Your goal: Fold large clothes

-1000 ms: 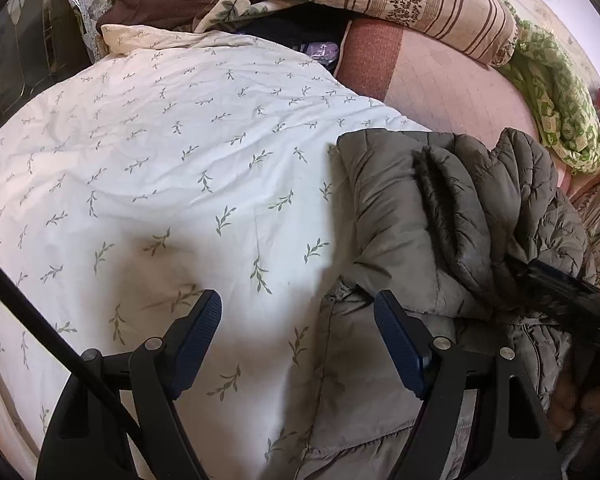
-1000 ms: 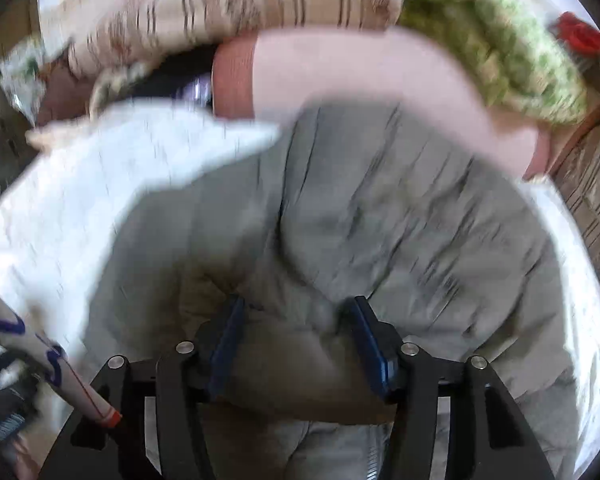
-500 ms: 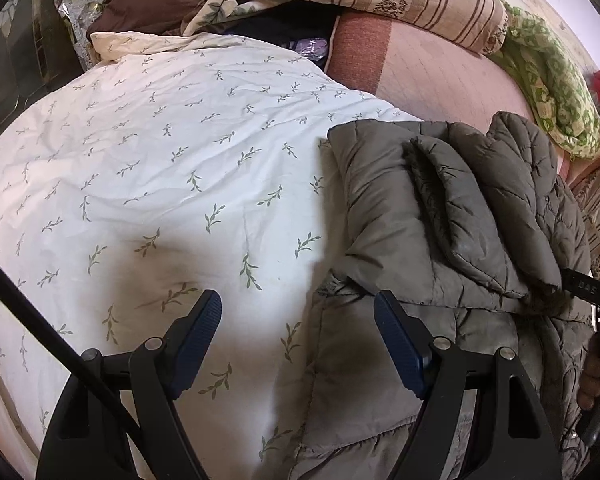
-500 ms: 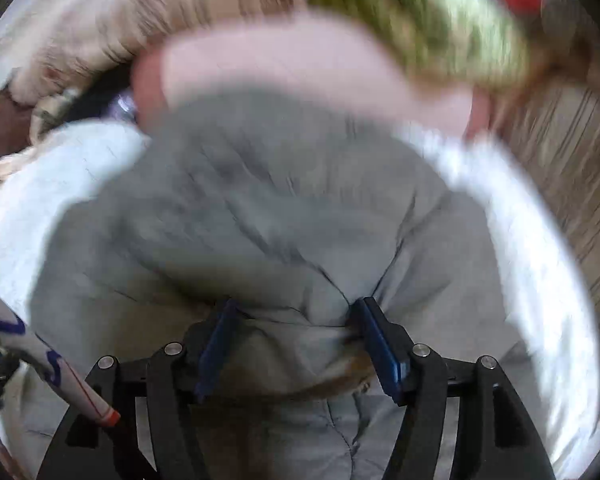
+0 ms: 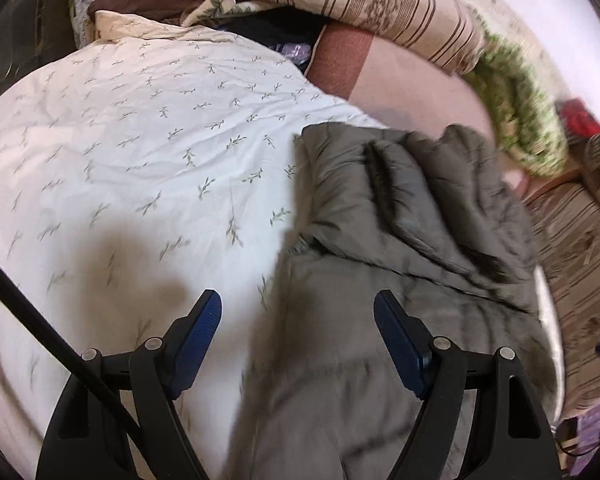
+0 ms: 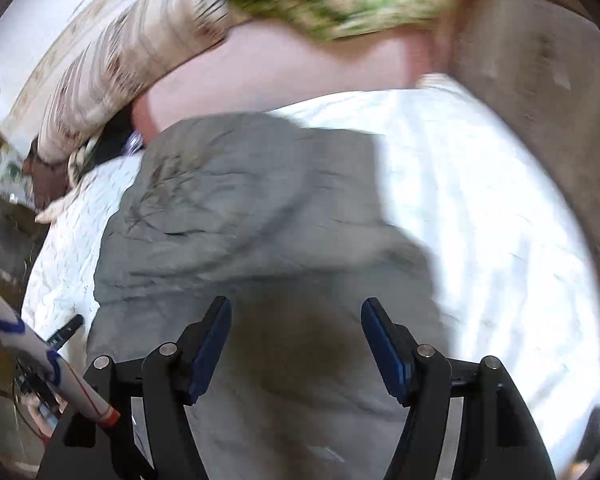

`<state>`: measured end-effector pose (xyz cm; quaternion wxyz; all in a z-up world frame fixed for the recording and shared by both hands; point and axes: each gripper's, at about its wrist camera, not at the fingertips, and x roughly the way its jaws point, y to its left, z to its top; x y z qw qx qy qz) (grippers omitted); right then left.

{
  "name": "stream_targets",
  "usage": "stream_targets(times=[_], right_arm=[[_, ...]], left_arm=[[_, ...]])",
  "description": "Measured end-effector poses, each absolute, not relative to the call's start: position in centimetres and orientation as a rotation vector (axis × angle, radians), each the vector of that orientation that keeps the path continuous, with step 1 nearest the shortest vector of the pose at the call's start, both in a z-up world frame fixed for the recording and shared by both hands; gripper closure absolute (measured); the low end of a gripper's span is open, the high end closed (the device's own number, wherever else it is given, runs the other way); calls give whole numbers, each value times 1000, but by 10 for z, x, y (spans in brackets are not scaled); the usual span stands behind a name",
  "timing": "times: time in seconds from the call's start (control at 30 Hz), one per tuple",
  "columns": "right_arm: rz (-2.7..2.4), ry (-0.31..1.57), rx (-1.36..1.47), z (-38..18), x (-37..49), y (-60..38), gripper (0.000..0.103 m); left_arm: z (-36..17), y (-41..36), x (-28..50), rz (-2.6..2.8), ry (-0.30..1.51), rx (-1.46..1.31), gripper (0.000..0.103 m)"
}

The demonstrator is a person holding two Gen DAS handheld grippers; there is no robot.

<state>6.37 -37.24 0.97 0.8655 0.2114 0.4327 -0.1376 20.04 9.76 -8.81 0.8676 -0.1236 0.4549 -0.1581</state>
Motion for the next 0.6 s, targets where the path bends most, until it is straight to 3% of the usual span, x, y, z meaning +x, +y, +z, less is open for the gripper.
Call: stream_targets(times=[0.17,0.3,0.6], right_arm=[[-486,883,393,23,-50,-421,23],[-623,924,335,12,-90,-453,20],[-257,924,665,-81,-62,-458,19]], left_arm=[[-68,121,154,-355,959,-316,25],[-64,142,130,-286,982,-276,25],[-127,155,135,-371,1223,-437,25]])
